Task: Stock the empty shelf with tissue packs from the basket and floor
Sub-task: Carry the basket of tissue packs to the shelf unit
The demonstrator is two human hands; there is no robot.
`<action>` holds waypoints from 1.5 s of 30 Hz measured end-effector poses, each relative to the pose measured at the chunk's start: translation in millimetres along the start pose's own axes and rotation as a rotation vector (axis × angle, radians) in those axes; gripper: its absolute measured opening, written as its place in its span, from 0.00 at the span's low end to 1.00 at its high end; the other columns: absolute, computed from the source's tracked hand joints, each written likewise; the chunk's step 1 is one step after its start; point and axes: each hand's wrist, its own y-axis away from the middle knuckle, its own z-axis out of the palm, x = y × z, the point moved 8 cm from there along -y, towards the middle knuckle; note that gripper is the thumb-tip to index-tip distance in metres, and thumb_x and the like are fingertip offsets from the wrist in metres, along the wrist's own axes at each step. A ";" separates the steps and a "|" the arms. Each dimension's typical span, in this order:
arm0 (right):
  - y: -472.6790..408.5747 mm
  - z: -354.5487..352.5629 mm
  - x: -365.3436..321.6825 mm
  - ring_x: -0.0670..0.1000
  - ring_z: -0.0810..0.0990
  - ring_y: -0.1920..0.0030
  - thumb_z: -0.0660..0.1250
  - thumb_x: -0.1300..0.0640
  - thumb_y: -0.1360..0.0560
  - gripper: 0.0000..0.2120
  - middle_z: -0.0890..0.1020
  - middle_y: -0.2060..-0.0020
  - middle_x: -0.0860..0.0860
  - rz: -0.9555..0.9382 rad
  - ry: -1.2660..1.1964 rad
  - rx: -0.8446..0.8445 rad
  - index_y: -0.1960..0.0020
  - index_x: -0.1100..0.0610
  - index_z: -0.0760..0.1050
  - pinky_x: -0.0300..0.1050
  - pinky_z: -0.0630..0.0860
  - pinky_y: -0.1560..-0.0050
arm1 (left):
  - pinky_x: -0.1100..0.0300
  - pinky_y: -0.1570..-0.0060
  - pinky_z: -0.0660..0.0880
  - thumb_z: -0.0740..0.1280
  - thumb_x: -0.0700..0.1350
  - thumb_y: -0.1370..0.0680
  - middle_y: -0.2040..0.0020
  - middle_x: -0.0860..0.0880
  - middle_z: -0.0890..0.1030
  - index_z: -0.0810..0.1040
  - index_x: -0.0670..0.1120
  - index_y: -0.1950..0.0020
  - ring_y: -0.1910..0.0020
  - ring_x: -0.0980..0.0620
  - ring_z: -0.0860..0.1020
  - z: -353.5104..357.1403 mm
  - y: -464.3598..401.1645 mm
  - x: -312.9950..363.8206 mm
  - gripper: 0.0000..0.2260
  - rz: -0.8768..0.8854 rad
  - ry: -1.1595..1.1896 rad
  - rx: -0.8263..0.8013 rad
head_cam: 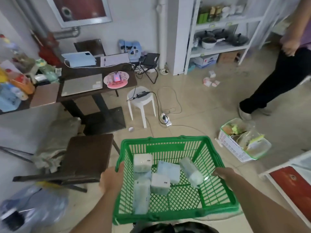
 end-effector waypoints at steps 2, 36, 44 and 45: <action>-9.5 -5.3 4.4 0.63 0.75 0.46 0.74 0.71 0.27 0.23 0.74 0.47 0.64 0.039 -0.002 0.019 0.35 0.74 0.72 0.53 0.74 0.45 | 0.55 0.64 0.72 0.60 0.67 0.21 0.68 0.45 0.79 0.78 0.43 0.67 0.65 0.42 0.78 14.5 -5.3 8.8 0.30 -0.008 0.003 -0.037; -217.3 -134.8 -220.8 0.58 0.75 0.60 0.77 0.64 0.29 0.15 0.74 0.64 0.59 0.078 -0.340 0.195 0.49 0.67 0.73 0.51 0.72 0.58 | 0.53 0.64 0.78 0.59 0.68 0.21 0.71 0.44 0.80 0.76 0.42 0.70 0.68 0.42 0.80 144.7 -284.2 409.6 0.32 0.334 -0.038 -0.173; -273.9 -164.9 -278.9 0.58 0.74 0.58 0.77 0.65 0.28 0.17 0.73 0.62 0.59 0.126 -0.334 0.189 0.44 0.69 0.74 0.51 0.70 0.57 | 0.56 0.68 0.72 0.59 0.67 0.20 0.73 0.43 0.78 0.73 0.42 0.72 0.71 0.42 0.78 174.3 -326.7 489.1 0.33 0.355 -0.053 -0.190; -281.0 -168.1 -286.2 0.57 0.74 0.59 0.76 0.65 0.28 0.18 0.73 0.62 0.59 0.131 -0.336 0.189 0.43 0.69 0.74 0.51 0.70 0.56 | 0.56 0.69 0.72 0.59 0.67 0.20 0.73 0.43 0.78 0.74 0.42 0.72 0.71 0.42 0.78 180.4 -334.0 498.8 0.33 0.348 -0.037 -0.201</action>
